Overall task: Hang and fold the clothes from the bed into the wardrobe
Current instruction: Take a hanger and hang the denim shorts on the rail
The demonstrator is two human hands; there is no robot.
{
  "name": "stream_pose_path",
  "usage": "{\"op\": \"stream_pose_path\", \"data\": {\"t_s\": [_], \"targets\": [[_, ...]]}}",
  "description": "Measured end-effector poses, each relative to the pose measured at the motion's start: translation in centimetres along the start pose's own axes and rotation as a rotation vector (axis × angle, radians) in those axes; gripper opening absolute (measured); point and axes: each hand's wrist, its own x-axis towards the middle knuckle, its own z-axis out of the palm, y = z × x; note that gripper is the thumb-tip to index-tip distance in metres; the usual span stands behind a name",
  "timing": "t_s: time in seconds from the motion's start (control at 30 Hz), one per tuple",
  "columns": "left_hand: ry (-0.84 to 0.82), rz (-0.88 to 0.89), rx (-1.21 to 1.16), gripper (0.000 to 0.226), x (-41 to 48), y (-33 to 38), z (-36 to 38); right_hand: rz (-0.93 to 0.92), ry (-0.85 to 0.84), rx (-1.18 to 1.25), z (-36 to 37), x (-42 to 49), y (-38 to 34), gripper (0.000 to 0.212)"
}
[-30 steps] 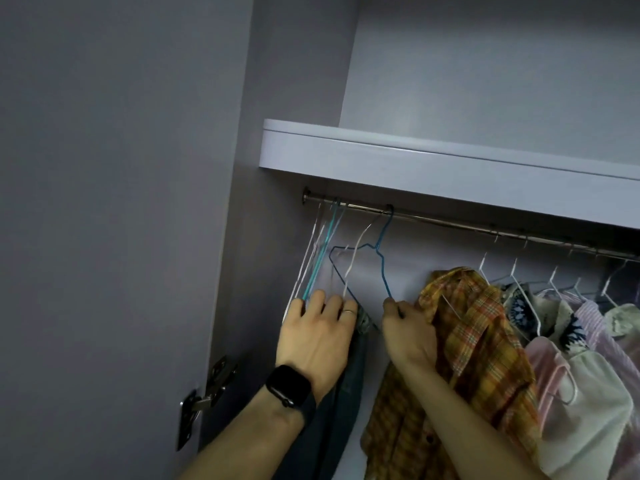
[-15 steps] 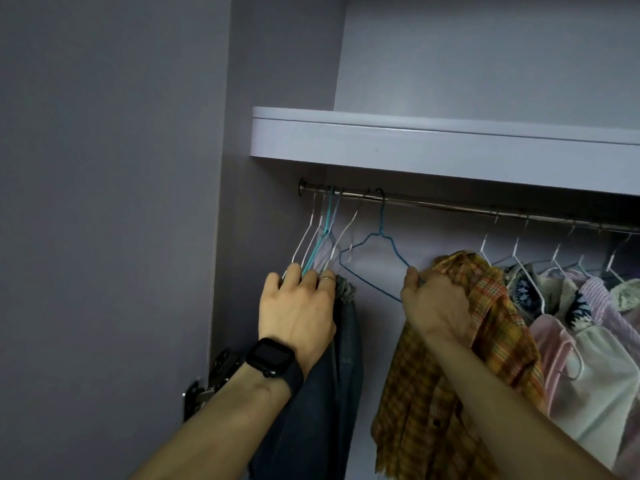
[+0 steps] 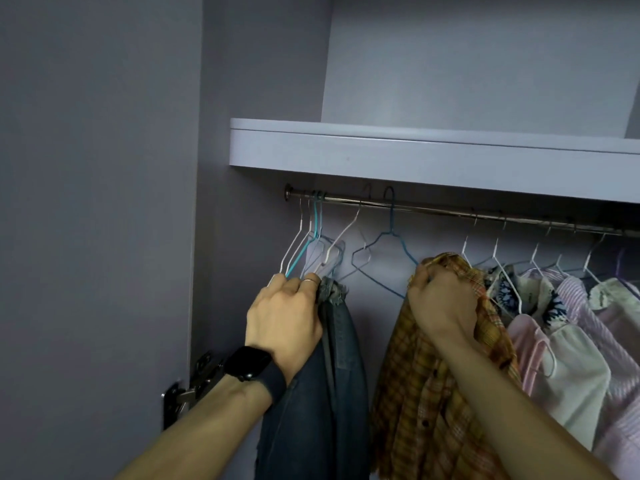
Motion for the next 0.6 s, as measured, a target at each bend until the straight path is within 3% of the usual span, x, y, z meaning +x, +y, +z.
{"op": "stream_pose_path", "data": {"t_s": [0.13, 0.27, 0.43, 0.6], "targets": [[-0.054, 0.0, -0.025, 0.022, -1.3, 0.3, -0.3, 0.086, -0.035, 0.074, -0.6, -0.9, 0.4, 0.035], [-0.034, 0.141, 0.134, 0.034, -1.9, 1.1, -0.3, 0.113, -0.09, 0.17, -1.0, -1.6, -0.2, 0.038], [-0.075, -0.014, 0.069, 0.025, -1.7, 0.7, 0.3, 0.165, -0.123, 0.194, -0.8, -1.2, -0.3, 0.041], [-0.078, -0.006, 0.052, 0.029, -2.1, 0.0, 0.0, 0.156, -0.075, 0.113, -1.7, -0.3, 1.0, 0.036]]}}
